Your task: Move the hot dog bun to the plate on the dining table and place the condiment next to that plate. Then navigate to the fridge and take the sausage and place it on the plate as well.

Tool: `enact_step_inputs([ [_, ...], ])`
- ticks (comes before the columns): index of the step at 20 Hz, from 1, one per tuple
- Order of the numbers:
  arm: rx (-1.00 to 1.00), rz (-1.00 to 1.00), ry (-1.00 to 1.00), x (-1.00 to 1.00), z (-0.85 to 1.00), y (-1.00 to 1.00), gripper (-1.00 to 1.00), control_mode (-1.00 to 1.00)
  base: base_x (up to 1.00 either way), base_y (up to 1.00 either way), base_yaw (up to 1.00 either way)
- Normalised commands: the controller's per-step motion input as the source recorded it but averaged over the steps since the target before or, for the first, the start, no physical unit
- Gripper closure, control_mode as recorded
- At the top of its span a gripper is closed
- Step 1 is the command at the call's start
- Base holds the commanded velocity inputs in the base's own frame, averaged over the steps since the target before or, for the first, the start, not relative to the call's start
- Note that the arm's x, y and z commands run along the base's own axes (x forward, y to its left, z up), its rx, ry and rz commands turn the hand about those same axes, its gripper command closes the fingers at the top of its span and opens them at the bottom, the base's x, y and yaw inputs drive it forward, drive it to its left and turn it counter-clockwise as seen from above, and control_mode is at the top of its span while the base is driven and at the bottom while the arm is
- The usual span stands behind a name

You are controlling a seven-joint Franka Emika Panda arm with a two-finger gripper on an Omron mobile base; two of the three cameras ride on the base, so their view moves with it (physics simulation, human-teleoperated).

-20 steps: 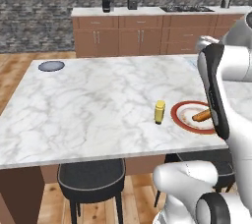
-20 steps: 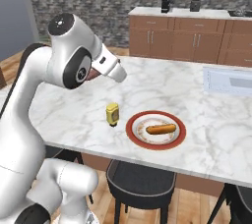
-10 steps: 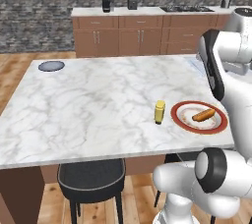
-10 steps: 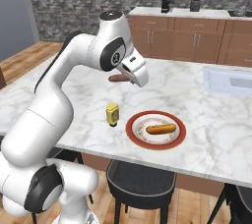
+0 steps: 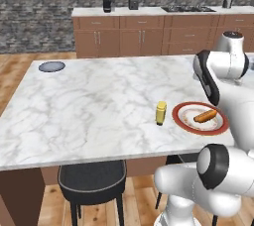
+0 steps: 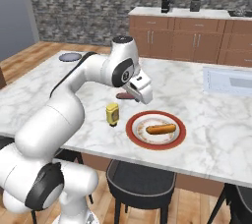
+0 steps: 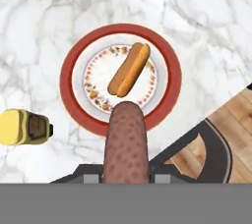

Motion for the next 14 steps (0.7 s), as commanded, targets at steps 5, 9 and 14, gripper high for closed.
enact_step_inputs([
  [5, 0.00, -0.03, 0.10, 0.33, -0.62, 0.00, 1.00, -1.00, 0.00, 0.00, 0.00],
  [9, 0.01, -0.04, 0.08, 0.31, -0.50, -0.01, 1.00, -1.00, 0.00, 0.00, 0.00],
  [14, 0.04, -0.09, 0.02, 0.24, -0.35, -0.09, 1.00, -1.00, 0.00, 0.00, 0.00],
])
